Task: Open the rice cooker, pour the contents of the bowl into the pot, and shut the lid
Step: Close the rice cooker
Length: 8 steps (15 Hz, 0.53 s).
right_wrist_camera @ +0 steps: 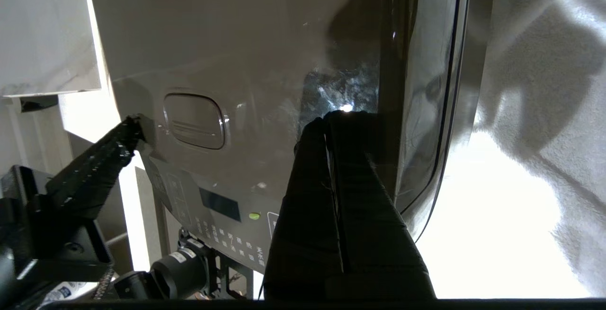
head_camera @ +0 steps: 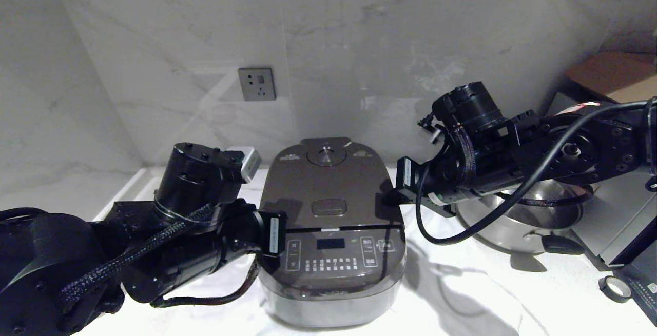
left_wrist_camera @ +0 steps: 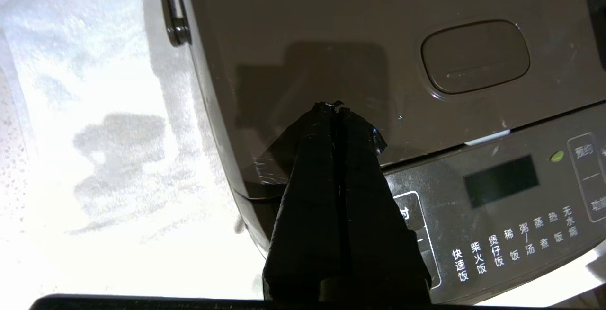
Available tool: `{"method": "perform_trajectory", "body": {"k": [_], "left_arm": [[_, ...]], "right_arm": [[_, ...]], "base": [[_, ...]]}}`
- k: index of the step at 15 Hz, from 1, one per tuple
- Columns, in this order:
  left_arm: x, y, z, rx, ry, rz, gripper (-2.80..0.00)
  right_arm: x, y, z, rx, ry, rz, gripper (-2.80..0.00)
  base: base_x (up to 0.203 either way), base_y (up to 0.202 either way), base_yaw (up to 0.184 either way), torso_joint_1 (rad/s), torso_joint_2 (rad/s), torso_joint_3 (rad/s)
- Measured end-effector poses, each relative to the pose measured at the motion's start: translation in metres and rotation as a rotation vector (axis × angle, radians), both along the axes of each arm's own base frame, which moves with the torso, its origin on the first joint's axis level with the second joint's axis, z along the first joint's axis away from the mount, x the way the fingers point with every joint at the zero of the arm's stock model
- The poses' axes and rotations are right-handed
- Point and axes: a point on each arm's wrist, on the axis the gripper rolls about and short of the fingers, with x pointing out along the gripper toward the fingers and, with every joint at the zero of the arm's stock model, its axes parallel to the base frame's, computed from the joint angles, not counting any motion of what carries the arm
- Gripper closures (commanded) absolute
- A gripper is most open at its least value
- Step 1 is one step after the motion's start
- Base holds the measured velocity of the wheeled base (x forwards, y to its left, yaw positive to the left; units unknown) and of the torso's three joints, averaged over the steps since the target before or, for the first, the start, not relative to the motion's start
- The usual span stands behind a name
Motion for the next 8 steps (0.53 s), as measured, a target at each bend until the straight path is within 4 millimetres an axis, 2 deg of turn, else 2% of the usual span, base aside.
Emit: {"method": "perform_trajectory", "body": {"k": [8], "left_arm": [[0.0006, -0.0082, -0.0041, 0.001, 0.013, -0.016, 0.0]], "right_arm": [[0.0016, 0.0014, -0.0066, -0.005, 0.019, -0.004, 0.0]], "base": [[0.0, 0.0, 0.0, 0.0, 0.0, 0.0]]}}
